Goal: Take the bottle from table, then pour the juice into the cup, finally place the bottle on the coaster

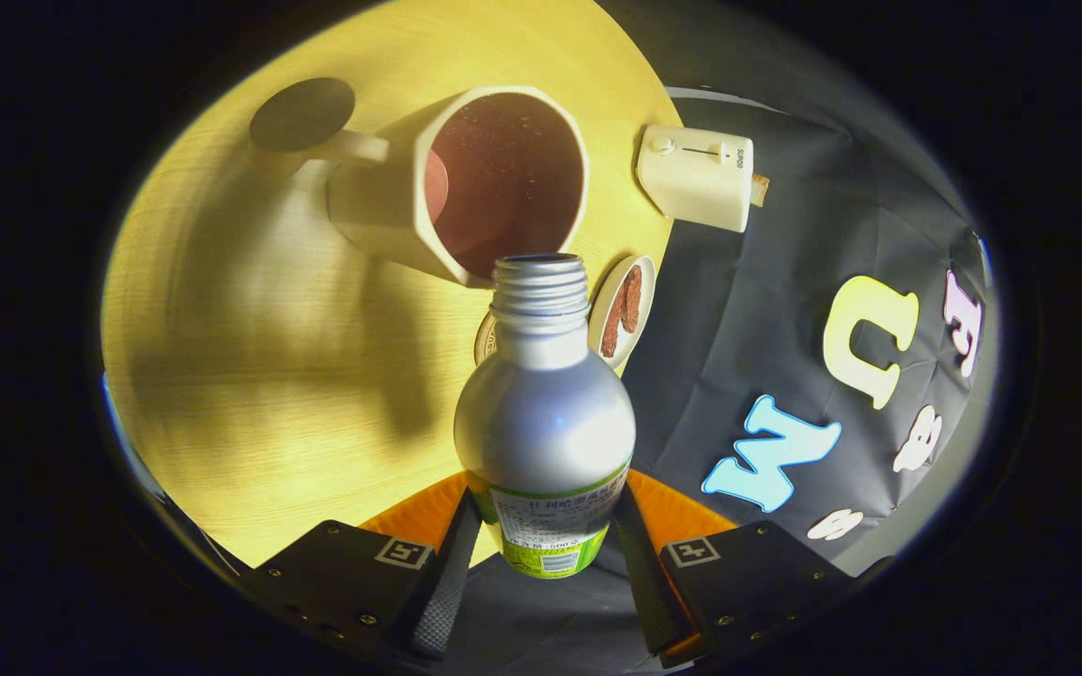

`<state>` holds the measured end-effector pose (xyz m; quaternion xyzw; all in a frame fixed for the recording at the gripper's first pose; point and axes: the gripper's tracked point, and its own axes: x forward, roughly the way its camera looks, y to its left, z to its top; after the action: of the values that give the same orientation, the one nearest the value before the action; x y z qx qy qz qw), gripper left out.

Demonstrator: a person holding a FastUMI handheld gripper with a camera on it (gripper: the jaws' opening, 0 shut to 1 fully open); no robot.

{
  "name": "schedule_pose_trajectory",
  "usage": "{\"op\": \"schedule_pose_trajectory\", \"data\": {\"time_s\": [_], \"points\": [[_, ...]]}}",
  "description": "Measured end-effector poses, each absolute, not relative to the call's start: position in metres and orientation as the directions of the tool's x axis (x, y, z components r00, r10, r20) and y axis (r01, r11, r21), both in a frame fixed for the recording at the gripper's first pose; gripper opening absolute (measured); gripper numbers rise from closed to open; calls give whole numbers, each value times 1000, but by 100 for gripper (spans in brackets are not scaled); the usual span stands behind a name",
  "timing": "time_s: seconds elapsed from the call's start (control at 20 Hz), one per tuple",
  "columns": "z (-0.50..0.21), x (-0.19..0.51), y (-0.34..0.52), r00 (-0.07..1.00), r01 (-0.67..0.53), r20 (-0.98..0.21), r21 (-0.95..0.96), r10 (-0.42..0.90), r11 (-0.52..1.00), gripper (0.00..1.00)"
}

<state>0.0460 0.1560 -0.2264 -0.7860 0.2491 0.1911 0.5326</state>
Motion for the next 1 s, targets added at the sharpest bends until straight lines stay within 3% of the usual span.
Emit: {"op": "schedule_pose_trajectory", "data": {"time_s": [1.0], "points": [[-214,55,161,808,-586,-544,-697,-228,-413,75]]}}
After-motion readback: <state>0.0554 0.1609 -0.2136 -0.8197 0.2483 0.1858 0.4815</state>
